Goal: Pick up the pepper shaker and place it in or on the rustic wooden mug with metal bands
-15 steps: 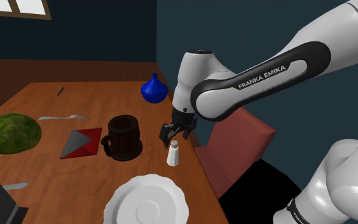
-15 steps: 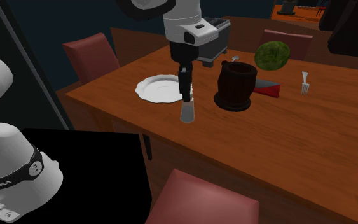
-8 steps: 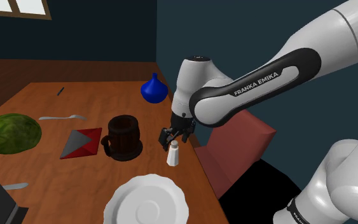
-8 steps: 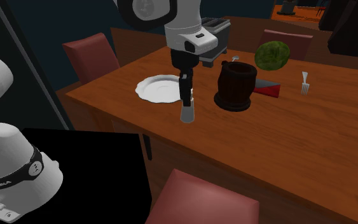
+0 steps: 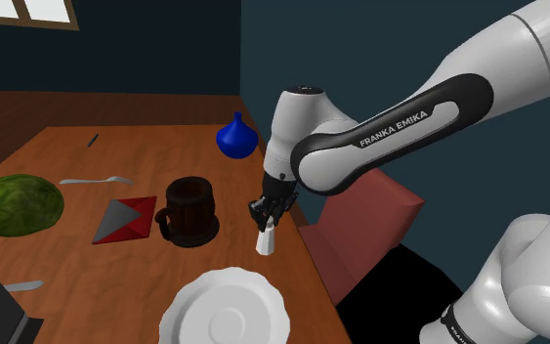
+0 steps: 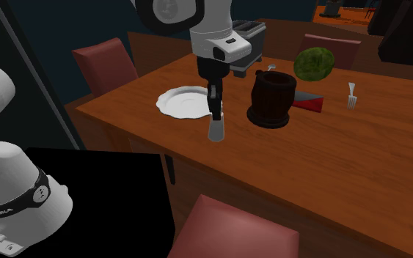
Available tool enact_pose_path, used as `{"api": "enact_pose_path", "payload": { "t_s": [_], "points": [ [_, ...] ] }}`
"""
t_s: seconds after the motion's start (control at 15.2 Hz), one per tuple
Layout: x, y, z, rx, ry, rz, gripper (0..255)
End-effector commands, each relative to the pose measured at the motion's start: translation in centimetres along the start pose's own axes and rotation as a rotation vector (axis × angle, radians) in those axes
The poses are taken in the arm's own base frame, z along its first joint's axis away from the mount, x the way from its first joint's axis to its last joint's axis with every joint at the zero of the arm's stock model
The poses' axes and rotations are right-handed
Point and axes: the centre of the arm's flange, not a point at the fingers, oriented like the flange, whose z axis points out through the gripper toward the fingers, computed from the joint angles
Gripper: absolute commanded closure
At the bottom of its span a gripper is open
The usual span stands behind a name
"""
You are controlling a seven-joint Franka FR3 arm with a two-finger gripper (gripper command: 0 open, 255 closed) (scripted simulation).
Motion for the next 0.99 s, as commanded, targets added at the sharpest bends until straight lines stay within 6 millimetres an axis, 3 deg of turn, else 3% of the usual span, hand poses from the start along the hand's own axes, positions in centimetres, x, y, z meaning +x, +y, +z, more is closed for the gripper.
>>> {"api": "enact_pose_path", "payload": {
  "t_s": [0.0,0.26,0.92],
  "points": [
    [0.0,0.0,0.0,0.000,-0.001,0.000,255],
    [0.0,0.0,0.0,0.000,-0.001,0.000,255],
    [0.5,-0.4,-5.2,0.000,-0.001,0.000,255]
  ]
}}
